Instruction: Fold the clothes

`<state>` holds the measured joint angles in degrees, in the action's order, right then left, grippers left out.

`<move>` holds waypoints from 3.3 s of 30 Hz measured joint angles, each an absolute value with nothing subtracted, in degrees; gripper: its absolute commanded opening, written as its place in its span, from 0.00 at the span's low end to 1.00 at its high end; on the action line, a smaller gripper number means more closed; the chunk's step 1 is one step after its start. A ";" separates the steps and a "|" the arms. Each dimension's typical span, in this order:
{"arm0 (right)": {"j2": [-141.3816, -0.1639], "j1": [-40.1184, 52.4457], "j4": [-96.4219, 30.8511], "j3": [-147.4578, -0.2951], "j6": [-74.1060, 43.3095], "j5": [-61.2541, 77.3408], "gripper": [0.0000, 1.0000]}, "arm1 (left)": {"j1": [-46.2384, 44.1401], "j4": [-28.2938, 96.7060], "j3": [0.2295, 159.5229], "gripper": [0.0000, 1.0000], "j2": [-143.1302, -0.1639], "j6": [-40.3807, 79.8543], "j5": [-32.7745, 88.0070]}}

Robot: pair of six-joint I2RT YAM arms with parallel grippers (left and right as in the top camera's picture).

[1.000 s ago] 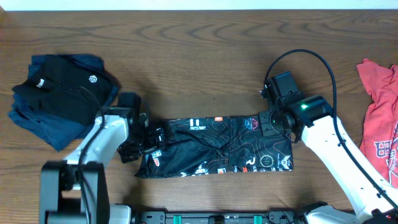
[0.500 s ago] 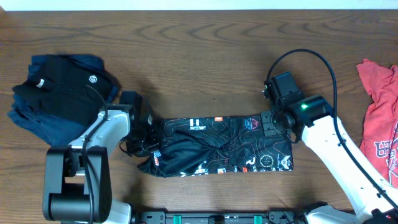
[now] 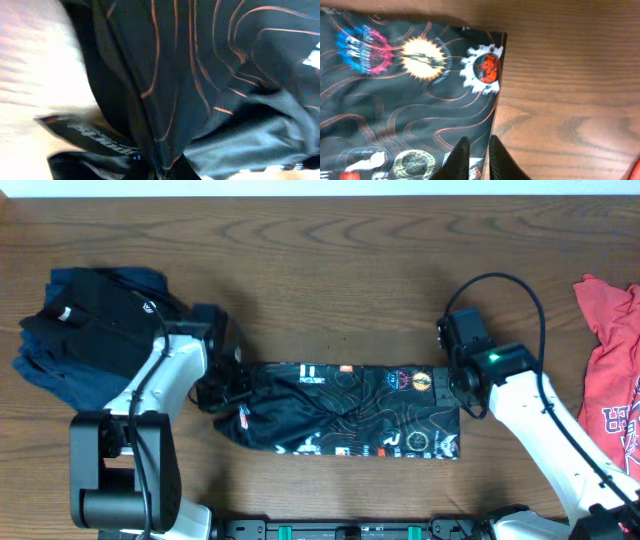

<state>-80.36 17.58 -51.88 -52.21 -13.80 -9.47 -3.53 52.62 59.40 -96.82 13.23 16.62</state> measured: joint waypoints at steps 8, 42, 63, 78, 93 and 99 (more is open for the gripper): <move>-80.36 16.95 -36.80 -40.14 -13.82 -9.93 0.05 | -3.53 55.79 67.48 0.06 -96.79 13.23 14.94; -83.33 16.95 -24.32 -34.11 -14.50 2.37 0.01 | -19.05 57.28 81.91 0.06 -96.79 14.90 15.07; -77.62 7.90 -49.19 -48.80 -19.97 -1.98 0.01 | -43.03 54.17 82.02 0.06 -99.20 21.91 9.37; -77.45 4.56 -50.30 -48.80 -20.25 -2.20 0.01 | -50.33 52.62 82.02 0.06 -101.71 24.21 8.56; -77.45 4.56 -50.74 -48.80 -20.38 -2.20 0.01 | -51.22 49.95 82.02 0.31 -101.80 25.74 8.60; -77.45 4.56 -50.65 -48.80 -20.38 -2.20 0.01 | -52.03 49.95 82.02 0.35 -101.80 23.92 8.60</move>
<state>-77.45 4.56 -50.65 -48.80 -20.38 -2.20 -52.03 49.95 82.02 -101.80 23.92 8.60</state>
